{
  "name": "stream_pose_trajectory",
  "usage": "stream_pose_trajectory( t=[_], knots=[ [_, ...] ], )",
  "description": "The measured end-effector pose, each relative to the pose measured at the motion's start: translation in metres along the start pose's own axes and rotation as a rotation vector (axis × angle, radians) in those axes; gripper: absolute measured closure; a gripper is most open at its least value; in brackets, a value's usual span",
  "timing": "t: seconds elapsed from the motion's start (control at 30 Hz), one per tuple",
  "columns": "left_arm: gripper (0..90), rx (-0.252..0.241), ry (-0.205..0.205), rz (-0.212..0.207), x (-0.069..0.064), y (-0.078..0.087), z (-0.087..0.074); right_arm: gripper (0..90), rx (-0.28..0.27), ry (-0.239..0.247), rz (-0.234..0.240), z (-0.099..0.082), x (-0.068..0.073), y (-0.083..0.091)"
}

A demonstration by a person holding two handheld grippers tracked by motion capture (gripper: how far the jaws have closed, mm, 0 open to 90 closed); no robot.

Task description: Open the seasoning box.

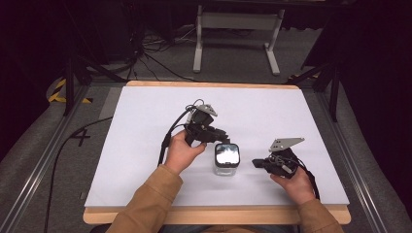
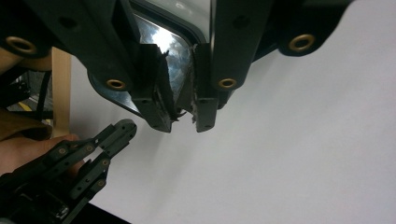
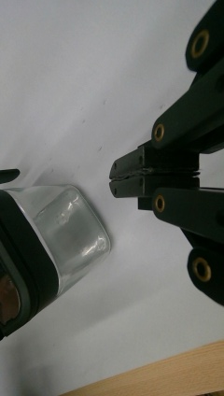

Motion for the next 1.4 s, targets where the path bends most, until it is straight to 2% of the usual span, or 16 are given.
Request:
stream_pose_trajectory(
  t=[0.17, 0.3, 0.4, 0.67, 0.8, 0.97, 1.27, 1.4],
  knots=[
    [81.1, 0.014, 0.030, 0.025, 0.005, -0.007, -0.002, 89.2, -0.002, 0.004, 0.001, 0.000, 0.001, 0.000],
    [82.6, -0.005, 0.059, 0.027, 0.009, -0.008, -0.001, 89.2, -0.003, 0.005, 0.000, 0.000, 0.001, 0.000],
    [82.3, -0.001, 0.054, 0.038, 0.010, -0.009, -0.001, 89.2, -0.002, 0.004, 0.001, 0.000, 0.002, 0.000],
    [81.2, -0.010, 0.063, 0.022, 0.012, -0.015, 0.001, 89.2, -0.005, -0.004, -0.003, -0.003, 0.002, 0.002],
    [87.6, -0.008, 0.069, 0.004, 0.011, -0.015, 0.002, 89.1, -0.003, -0.005, -0.006, -0.004, 0.002, 0.003],
    [88.6, 0.003, 0.065, 0.013, 0.011, -0.015, 0.002, 89.1, -0.009, 0.001, -0.003, -0.003, 0.003, 0.003],
    [88.8, -0.003, 0.073, -0.003, 0.012, -0.015, 0.002, 89.2, -0.027, 0.033, 0.013, 0.008, 0.018, 0.003],
    [88.9, 0.000, 0.073, -0.010, 0.013, -0.015, 0.001, 89.2, -0.043, 0.066, 0.029, 0.015, 0.029, 0.004]
  ],
)
Point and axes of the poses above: each handheld gripper's, and its own axes: y roughly backward along the jaws, z roughly out of its top, x roughly to its left, the point moved 5 cm from there along -y, roughly forward along the jaws
